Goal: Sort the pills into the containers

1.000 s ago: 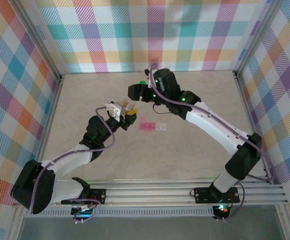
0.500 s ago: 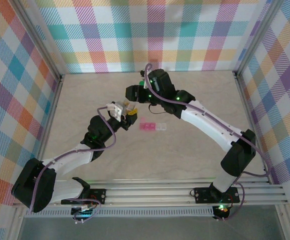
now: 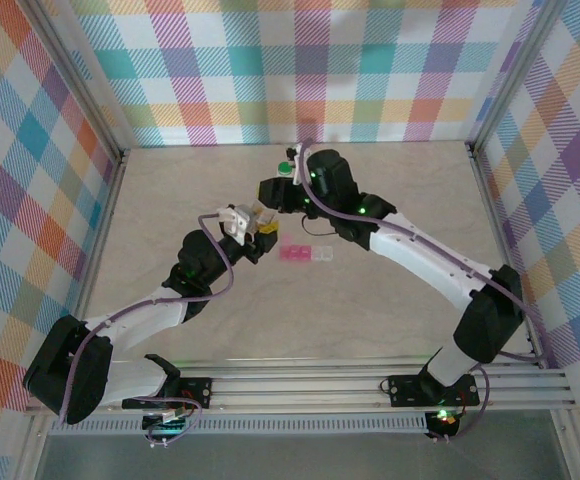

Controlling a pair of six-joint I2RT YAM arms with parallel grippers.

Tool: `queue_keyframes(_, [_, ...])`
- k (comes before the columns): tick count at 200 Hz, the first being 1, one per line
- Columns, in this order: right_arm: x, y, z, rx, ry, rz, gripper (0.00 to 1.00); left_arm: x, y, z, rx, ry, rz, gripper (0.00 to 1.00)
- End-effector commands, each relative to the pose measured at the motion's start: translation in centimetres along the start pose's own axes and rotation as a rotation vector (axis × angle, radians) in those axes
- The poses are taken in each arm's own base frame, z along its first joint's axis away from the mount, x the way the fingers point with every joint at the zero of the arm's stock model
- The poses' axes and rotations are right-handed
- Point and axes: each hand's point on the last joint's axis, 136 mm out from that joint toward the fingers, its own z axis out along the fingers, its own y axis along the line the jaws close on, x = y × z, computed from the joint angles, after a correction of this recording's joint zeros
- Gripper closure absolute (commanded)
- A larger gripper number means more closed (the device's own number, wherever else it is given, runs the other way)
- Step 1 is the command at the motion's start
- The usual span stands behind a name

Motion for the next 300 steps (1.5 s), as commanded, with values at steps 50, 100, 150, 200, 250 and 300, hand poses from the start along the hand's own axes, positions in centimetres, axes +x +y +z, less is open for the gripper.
queue_keyframes(50, [4.6,6.1,-7.0,-0.492,0.048,-0.586,0.85,-6.2,-5.0,-2.7,0.315,-0.207,0.066,1.0])
queue_keyframes(100, [4.3,6.1,-8.8,-0.581,0.088,-0.647,0.66,-7.1,-6.4,-4.0,0.385,-0.231,0.078,1.0])
queue_keyframes(150, [3.2,6.2,-8.6,-0.549,0.069,-0.666,0.46,-7.2,-6.5,-4.0,0.393,-0.23,0.079,1.0])
queue_keyframes(200, [2.9,5.0,-8.2,-0.487,0.07,-0.653,0.36,-7.0,-6.1,-4.0,0.365,-0.229,0.079,1.0])
queue_keyframes(250, [2.7,2.7,-8.5,-0.349,0.077,-0.562,0.23,-6.5,-4.5,-3.5,0.269,-0.207,0.079,1.0])
queue_keyframes(300, [-1.4,2.4,-8.7,-0.203,-0.017,-0.309,0.11,-5.2,-0.8,-1.9,0.063,-0.15,0.059,1.0])
